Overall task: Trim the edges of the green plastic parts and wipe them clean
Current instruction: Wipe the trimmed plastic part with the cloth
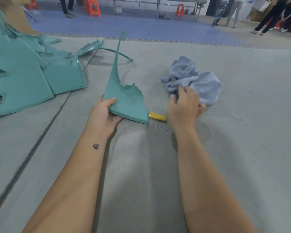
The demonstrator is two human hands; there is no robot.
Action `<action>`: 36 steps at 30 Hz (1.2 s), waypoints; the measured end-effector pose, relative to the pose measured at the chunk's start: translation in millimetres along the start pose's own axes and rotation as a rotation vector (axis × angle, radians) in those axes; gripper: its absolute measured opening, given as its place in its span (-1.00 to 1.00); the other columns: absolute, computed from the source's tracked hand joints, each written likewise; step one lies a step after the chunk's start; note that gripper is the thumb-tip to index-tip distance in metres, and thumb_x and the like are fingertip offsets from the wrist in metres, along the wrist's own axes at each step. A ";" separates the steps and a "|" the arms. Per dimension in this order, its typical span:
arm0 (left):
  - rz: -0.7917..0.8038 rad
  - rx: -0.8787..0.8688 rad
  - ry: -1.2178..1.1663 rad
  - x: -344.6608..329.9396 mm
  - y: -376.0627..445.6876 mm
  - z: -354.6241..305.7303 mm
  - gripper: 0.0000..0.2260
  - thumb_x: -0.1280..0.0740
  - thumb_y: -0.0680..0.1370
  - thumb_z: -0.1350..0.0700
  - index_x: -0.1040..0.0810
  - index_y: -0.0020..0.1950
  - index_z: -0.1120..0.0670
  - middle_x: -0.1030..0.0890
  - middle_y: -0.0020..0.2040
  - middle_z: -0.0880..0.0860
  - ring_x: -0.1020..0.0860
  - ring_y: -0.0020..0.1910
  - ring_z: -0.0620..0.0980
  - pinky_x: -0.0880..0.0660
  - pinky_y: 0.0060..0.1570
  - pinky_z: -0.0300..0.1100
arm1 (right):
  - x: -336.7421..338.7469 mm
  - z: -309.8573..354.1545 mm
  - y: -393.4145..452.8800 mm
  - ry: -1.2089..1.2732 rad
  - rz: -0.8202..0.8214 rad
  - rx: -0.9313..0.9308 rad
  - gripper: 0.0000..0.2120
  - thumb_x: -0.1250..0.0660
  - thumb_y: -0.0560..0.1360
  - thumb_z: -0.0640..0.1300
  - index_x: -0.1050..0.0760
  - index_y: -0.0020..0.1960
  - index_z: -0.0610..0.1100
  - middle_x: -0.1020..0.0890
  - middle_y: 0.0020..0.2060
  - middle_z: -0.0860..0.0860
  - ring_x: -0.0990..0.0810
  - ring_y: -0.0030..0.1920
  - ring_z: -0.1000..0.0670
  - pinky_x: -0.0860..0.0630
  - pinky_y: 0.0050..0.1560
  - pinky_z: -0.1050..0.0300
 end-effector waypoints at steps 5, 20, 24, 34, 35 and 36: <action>0.003 0.016 -0.004 -0.7 -2.4 0.2 -0.70 -0.13 0.61 0.32 -0.47 0.30 0.15 -0.64 0.09 0.14 -0.66 -0.01 0.08 -0.62 -0.23 -0.03 | 37.1 28.0 -15.6 0.358 -0.582 0.388 -0.72 -0.30 0.48 -0.37 -0.59 0.17 -0.27 -0.65 0.07 -0.13 -0.52 0.09 -0.06 -0.39 0.21 0.20; -0.066 0.039 0.046 -1.0 -2.8 0.0 -0.70 -0.11 0.53 0.38 -0.46 0.21 0.23 -0.63 0.02 0.18 -0.64 -0.11 0.09 -0.62 -0.26 -0.11 | 40.5 46.3 -23.4 0.481 -0.494 0.369 -0.84 -0.29 0.53 -0.23 -0.62 0.00 -0.26 -0.62 -0.19 -0.12 -0.49 -0.11 -0.07 -0.44 -0.04 0.05; -0.044 0.046 0.082 -5.8 -6.4 2.3 -0.71 -0.08 0.53 0.38 -0.49 0.16 0.25 -0.62 -0.07 0.19 -0.61 -0.21 0.06 -0.60 -0.26 -0.18 | 24.0 81.6 -48.4 0.524 -0.192 0.649 -0.89 -0.36 0.50 -0.23 -0.63 -0.02 -0.23 -0.63 -0.15 -0.11 -0.58 -0.10 -0.16 -0.51 -0.09 -0.06; 0.034 0.126 -0.208 -4.2 -1.7 -1.5 -0.63 -0.02 0.66 0.11 -0.56 -0.06 0.25 -0.66 -0.25 0.15 -0.68 -0.27 0.03 -0.59 -0.34 -0.22 | -26.2 108.4 -71.4 0.402 0.384 0.681 -0.79 -0.29 0.57 -0.22 -0.67 0.12 -0.18 -0.58 -0.02 -0.10 -0.52 0.04 -0.10 -0.43 0.08 -0.07; 0.020 0.127 -0.204 -3.4 -0.5 -0.6 -0.63 -0.03 0.66 0.10 -0.56 -0.04 0.25 -0.67 -0.22 0.15 -0.68 -0.24 0.04 -0.60 -0.31 -0.20 | -28.2 109.0 -69.9 0.390 0.416 0.645 -0.78 -0.27 0.59 -0.17 -0.66 0.13 -0.15 -0.59 0.01 -0.04 -0.51 0.10 -0.05 -0.43 0.11 -0.04; 0.007 0.131 -0.194 -2.8 0.3 -0.1 -0.64 -0.03 0.66 0.10 -0.57 -0.02 0.25 -0.67 -0.19 0.16 -0.68 -0.21 0.05 -0.61 -0.28 -0.18 | -29.8 109.2 -68.3 0.383 0.446 0.615 -0.77 -0.24 0.60 -0.13 -0.66 0.10 -0.11 -0.59 0.00 0.03 -0.50 0.13 0.01 -0.44 0.13 -0.02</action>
Point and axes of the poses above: each hand's wrist, its own y-axis towards the middle knuckle, its own x-axis out of the back of the hand, z = x × y, the point moved 4 cm from there along y, towards the middle knuckle
